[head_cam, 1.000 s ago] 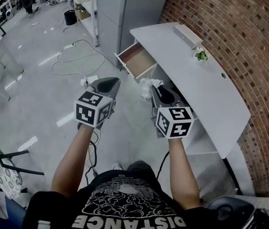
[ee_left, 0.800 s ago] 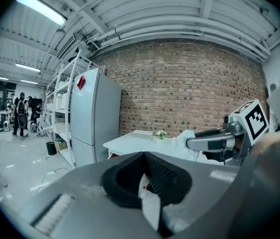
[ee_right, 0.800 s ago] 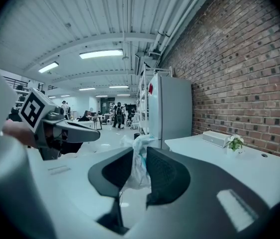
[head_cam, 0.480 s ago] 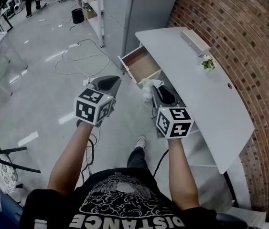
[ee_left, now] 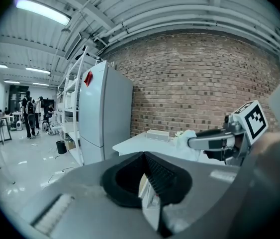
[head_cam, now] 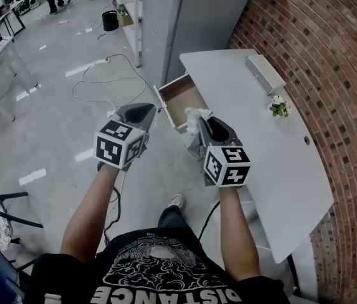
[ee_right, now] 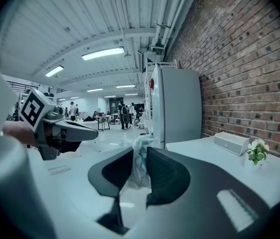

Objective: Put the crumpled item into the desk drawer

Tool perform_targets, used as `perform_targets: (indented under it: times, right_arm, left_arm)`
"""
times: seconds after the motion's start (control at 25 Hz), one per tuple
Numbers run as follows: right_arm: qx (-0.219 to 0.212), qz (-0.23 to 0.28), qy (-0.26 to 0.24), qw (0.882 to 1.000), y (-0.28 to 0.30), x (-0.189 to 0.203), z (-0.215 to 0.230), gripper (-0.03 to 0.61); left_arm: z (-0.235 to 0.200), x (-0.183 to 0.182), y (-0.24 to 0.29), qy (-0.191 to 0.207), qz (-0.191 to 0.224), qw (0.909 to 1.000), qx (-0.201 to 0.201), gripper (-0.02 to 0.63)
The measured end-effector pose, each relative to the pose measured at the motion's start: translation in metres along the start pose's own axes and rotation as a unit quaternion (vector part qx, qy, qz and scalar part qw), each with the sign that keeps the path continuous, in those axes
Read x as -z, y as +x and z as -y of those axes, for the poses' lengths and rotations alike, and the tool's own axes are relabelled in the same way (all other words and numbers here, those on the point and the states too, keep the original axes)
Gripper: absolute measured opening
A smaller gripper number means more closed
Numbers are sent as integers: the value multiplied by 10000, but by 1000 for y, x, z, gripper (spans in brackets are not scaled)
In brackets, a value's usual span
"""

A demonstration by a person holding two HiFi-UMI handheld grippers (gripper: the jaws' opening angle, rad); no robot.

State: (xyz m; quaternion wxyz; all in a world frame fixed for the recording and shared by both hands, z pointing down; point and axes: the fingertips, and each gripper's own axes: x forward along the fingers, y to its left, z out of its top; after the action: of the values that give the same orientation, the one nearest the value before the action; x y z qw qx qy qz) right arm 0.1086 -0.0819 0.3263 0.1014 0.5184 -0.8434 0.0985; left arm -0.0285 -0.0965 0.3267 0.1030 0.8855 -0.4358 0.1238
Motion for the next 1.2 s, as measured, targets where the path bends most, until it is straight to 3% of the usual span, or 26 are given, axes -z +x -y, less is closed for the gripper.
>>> perform_targets:
  times: [0.64,1.2]
  right_arm:
    - [-529,-81,48,9986,66,-26,88,78]
    - [-763,-30,205,9969,97,-33,129,78]
  left_arm:
    - [-11,-31,94,-179,-149,9985,-486,0]
    - [-19,-33,129,-251,-294,9959,-820,0]
